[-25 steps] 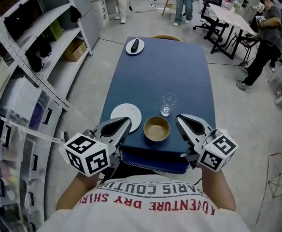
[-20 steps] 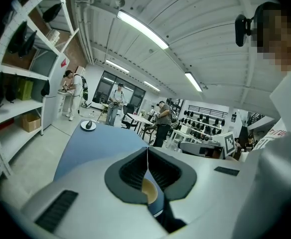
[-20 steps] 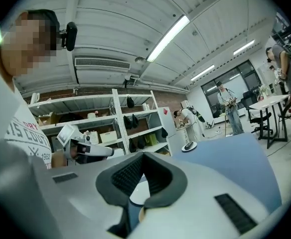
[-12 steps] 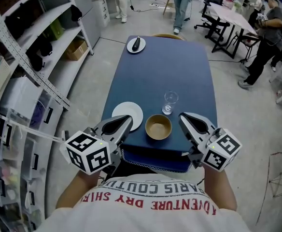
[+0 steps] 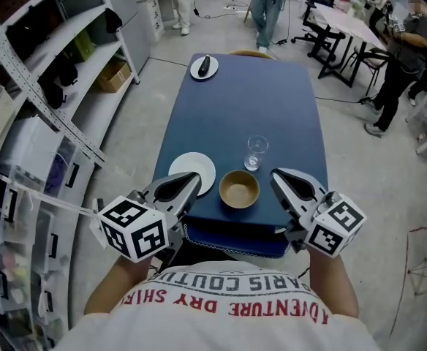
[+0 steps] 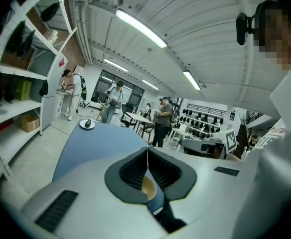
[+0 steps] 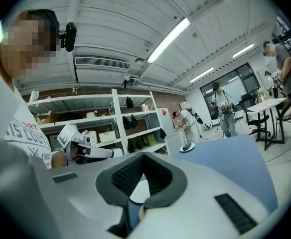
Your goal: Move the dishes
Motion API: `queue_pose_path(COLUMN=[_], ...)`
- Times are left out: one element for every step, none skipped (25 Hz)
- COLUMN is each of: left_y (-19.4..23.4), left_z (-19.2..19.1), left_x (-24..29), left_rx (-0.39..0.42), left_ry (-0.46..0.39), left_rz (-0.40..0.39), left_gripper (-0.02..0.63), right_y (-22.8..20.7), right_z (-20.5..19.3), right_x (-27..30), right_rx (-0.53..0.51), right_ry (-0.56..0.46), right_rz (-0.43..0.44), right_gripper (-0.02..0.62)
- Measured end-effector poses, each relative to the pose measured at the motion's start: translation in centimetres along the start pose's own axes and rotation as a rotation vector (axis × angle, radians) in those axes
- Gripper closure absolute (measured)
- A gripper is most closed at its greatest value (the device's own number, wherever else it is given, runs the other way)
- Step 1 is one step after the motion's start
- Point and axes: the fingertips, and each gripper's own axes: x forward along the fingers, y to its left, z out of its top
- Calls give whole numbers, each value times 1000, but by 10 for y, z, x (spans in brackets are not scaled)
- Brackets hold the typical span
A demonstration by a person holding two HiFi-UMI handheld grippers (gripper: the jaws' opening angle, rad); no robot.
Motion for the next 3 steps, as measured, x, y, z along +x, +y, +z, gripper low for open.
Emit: queue_pose_path(left_y=[0, 1, 1], left_z=[1, 1, 2], left_x=[0, -1, -1], left_rx=[1, 2, 3], left_ry=[0, 0, -1], left_rz=[1, 1, 1], left_gripper=[577, 577, 578], right_y=[0, 1, 2], right_z=[1, 3, 4], right_x=[1, 2, 2], right_rx=[-2, -4, -6], right_ry=[-1, -2, -3], right_rz=[1, 1, 2], right_gripper=[572, 572, 572])
